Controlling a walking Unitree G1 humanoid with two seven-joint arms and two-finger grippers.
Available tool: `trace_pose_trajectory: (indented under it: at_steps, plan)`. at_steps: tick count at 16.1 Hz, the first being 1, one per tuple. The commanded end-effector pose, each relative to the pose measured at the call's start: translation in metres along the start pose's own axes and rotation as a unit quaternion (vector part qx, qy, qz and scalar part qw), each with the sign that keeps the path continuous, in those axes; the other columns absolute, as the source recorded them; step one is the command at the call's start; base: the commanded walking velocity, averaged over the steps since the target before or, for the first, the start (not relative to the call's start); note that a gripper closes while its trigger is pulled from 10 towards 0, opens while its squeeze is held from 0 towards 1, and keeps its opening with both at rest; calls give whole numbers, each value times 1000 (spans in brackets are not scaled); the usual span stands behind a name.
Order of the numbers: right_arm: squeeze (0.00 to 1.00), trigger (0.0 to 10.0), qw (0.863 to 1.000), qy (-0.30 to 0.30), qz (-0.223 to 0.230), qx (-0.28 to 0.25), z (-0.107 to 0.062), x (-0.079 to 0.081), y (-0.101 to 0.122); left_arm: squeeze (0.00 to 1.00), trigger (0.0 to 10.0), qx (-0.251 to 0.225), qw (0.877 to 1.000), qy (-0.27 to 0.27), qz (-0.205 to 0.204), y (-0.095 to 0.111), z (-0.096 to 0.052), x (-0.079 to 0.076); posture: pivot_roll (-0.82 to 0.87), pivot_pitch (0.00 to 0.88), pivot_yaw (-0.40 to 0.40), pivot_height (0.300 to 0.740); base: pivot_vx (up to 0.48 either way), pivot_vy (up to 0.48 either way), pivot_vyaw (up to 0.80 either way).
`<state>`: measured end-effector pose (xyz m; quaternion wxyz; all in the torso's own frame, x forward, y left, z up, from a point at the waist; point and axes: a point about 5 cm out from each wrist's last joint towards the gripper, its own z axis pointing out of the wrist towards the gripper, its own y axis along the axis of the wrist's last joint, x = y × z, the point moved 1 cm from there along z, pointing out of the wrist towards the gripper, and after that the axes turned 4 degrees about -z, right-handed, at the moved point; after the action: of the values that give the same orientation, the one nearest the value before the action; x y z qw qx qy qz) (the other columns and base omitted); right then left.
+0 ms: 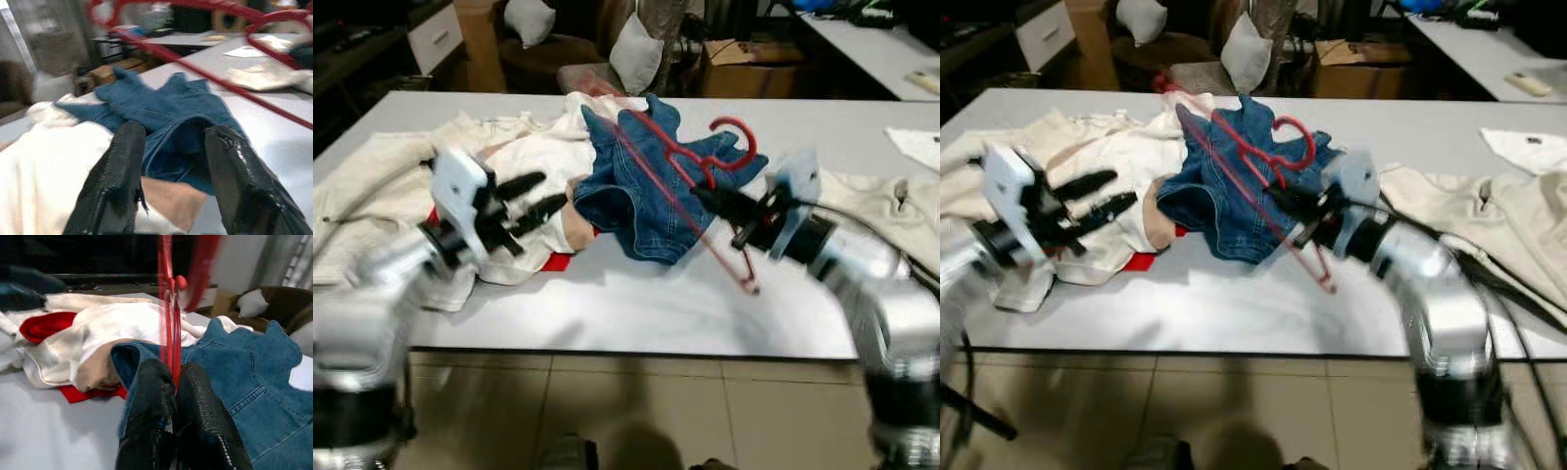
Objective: Hang hanger
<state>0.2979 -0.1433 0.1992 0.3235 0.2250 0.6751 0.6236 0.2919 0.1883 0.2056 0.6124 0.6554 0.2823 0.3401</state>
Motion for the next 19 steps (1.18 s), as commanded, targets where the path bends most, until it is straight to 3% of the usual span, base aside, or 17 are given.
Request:
trace_pose_trajectory:
  at_steps: [1, 2, 3, 4, 5, 8, 10, 11, 12, 13, 19]
  plan:
    - [0, 7294, 997, -81, 16, 4, -14, 3, 4, 502, 10000, 12, 998, 63, -5, -10, 3, -15, -20, 0, -1, 705, 0, 0, 0]
    - [0, 10000, 993, -112, 36, 8, -18, 7, 0, 502, 10000, 24, 997, 79, -10, -21, 3, -24, -32, 0, 0, 705, 0, 0, 0]
    - [0, 10000, 992, -120, 35, 10, -19, 8, -2, 502, 10000, 34, 996, 81, -12, -26, 3, -27, -38, 0, -2, 705, 0, 0, 0]
    - [0, 10000, 982, -187, 42, 8, -17, 8, -10, 498, 10000, 39, 992, 121, -28, -41, 4, -26, -49, 0, -1, 705, 0, 0, 0]
    - [0, 10000, 978, -204, 45, 6, -15, 8, -9, 502, 10000, 37, 989, 142, -30, -45, 5, -24, -55, 0, 4, 705, 0, 0, 0]
    - [0, 10000, 974, -215, 70, -6, -16, 15, -7, 486, 10000, 18, 987, 155, -39, -41, 15, -31, -42, 0, -4, 705, 0, -314, 0]
    - [0, 10000, 970, -217, 100, -30, -17, 19, -8, 384, 10000, 8, 986, 156, -58, -38, 20, -39, -43, 0, -14, 705, 0, -392, 0]
    - [0, 10000, 968, -223, 108, -42, -16, 20, -6, 337, 10000, 12, 984, 164, -61, -41, 19, -38, -52, 0, -17, 705, 0, -390, 0]
    - [0, 10000, 964, -238, 107, -43, -16, 19, -4, 212, 10000, 11, 980, 184, -79, -44, 15, -33, -64, 0, -17, 705, 0, -386, 0]
    - [0, 10000, 964, -228, 128, -42, -17, 21, -5, 180, 10000, 11, 978, 190, -82, -46, 15, -32, -60, 0, -22, 705, 0, -382, 0]
    - [0, 10000, 964, -229, 138, 4, -18, 21, -22, 176, 10000, 25, 982, 174, -65, -48, 17, -37, -72, 0, -32, 705, 0, -354, 0]
